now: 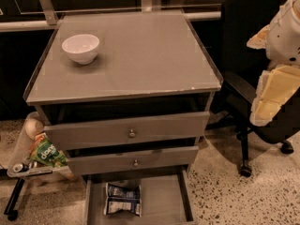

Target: Pick blue chip bag from bottom drawer and place on counter

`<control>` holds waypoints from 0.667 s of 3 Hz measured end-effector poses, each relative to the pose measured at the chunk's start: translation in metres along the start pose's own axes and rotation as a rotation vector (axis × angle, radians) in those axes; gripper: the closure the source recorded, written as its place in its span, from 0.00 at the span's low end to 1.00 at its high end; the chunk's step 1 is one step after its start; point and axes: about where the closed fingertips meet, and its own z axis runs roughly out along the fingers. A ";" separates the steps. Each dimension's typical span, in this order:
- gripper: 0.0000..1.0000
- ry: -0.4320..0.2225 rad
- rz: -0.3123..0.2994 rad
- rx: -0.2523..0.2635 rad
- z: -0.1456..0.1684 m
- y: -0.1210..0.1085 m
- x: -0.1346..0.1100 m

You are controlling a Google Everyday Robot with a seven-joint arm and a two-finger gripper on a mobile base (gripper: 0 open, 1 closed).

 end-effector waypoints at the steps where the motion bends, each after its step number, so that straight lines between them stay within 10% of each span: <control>1: 0.00 0.004 -0.002 0.000 0.006 0.005 0.000; 2: 0.00 0.015 0.067 0.019 0.032 0.022 -0.002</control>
Offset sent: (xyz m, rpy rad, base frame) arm -0.0372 0.0280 -0.1716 -0.0106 0.1553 -0.2061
